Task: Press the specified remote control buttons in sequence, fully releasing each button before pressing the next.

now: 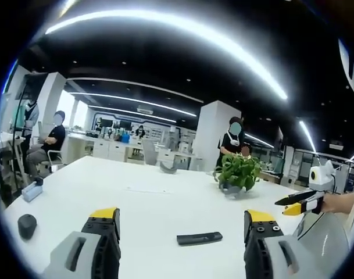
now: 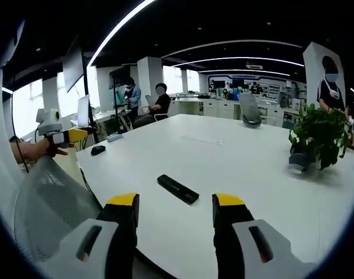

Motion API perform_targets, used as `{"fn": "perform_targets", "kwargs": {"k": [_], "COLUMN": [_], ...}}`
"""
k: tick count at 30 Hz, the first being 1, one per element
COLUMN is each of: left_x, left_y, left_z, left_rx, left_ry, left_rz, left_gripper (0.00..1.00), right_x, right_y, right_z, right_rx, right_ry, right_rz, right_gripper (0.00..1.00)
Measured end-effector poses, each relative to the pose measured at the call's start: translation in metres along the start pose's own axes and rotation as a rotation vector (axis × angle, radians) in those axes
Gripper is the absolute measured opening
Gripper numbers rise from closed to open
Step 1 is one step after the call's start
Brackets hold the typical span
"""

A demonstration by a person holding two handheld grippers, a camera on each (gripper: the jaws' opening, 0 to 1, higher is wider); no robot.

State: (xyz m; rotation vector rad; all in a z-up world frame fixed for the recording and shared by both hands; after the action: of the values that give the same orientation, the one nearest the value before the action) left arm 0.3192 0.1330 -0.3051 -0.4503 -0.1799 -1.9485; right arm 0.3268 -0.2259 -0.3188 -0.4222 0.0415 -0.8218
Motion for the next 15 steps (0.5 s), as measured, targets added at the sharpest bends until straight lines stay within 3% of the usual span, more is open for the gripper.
{"fn": "perform_targets", "kwargs": {"k": [15], "left_x": [0.0012], "left_y": [0.0027], "left_z": [-0.0026], "left_rx": [-0.032], "left_ry": [0.027], "left_rz": [0.002], "left_gripper": [0.92], "right_x": [-0.0007], "right_y": [0.0019], "right_z": [0.0010], "right_rx": [-0.006], "right_ry": [-0.019], "right_rz": [0.013], "right_gripper": [0.52]}}
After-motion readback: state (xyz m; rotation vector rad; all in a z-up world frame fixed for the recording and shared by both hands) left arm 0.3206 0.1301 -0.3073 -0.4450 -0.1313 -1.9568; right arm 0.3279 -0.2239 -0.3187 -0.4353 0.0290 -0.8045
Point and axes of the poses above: the point that each gripper's makers call its tool centre point, and the gripper's own axes: y roughly forward along the fingers, x roughly to its right, z roughly out of its top, the point moved 8 cm from there along -y, roughly backward along the fingers, and after that the axes turned 12 degrees about -y, right-handed, at the moved point
